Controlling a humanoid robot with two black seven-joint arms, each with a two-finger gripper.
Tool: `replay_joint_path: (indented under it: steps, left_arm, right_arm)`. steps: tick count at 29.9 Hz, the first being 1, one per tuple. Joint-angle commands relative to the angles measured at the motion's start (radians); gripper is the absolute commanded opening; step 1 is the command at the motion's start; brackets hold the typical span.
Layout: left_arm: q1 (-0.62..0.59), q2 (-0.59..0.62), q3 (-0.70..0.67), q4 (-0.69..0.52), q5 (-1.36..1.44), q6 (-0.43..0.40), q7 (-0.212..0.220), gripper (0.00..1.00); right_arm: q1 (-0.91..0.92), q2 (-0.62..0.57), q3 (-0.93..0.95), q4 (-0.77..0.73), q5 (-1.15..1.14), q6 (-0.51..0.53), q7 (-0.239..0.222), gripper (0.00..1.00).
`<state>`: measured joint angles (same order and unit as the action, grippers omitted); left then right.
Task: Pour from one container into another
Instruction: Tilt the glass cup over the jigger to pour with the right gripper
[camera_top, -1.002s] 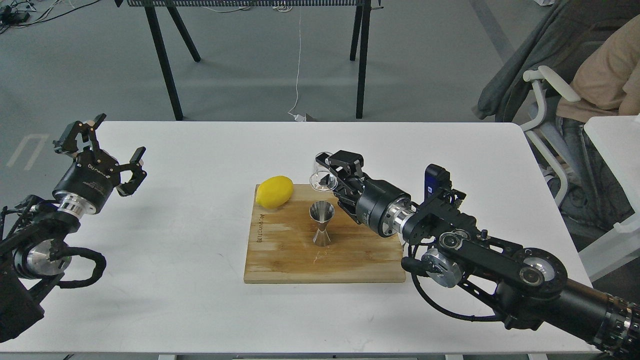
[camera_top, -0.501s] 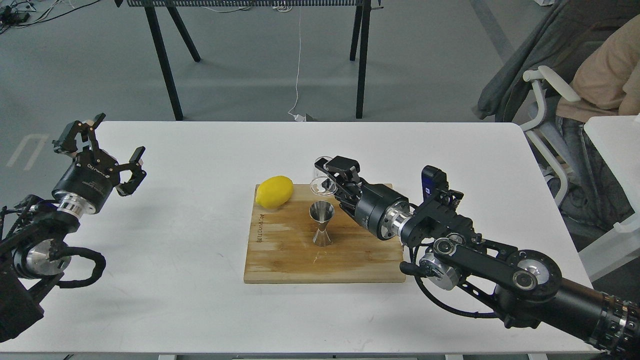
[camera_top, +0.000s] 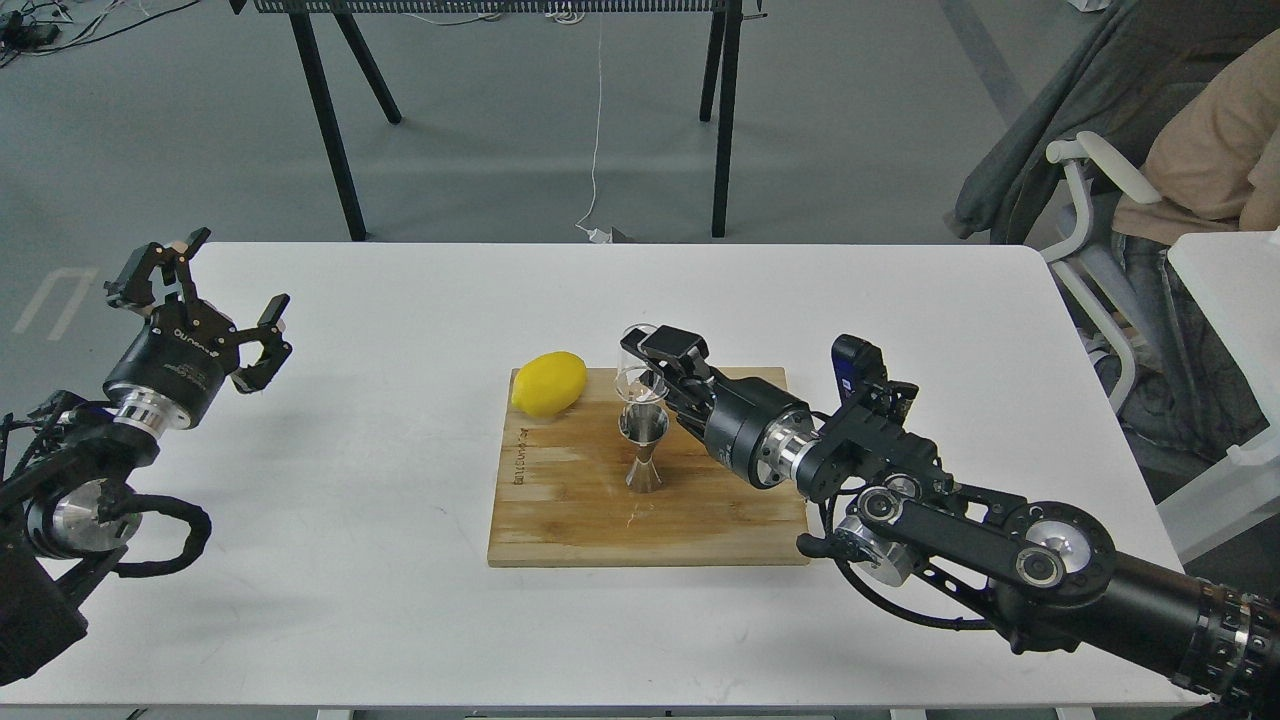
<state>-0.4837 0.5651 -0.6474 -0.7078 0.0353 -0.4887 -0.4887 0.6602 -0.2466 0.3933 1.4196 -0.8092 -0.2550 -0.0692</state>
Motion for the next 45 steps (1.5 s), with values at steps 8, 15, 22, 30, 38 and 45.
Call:
replay_joint_path:
  steps: [8,15,22,30,38,45]
  left_arm:
    - [0.0,-0.001,0.002,0.019,0.0,0.0,0.0,0.99]
    - [0.0,-0.001,0.002,0.019,0.0,0.0,0.0,0.99]
    - [0.0,-0.001,0.0,0.019,0.0,0.0,0.0,0.99]
    - [0.0,-0.001,0.0,0.019,0.0,0.0,0.0,0.99]
    - [0.0,-0.001,0.002,0.019,0.0,0.0,0.0,0.99]
    - [0.0,-0.001,0.002,0.019,0.0,0.0,0.0,0.99]
  right_arm:
    - [0.006,-0.002,-0.002,-0.013,-0.036,0.0,0.0,0.4]
    - [0.007,-0.002,-0.042,-0.027,-0.077,-0.001,0.002,0.4]
    - [0.019,-0.003,-0.051,-0.031,-0.084,0.0,0.002,0.4]
    - [0.029,-0.002,-0.053,-0.039,-0.1,-0.001,0.002,0.4]
    - [0.044,0.003,-0.097,-0.051,-0.12,-0.001,0.005,0.4]
    - [0.053,0.003,-0.103,-0.053,-0.122,-0.001,0.005,0.4]
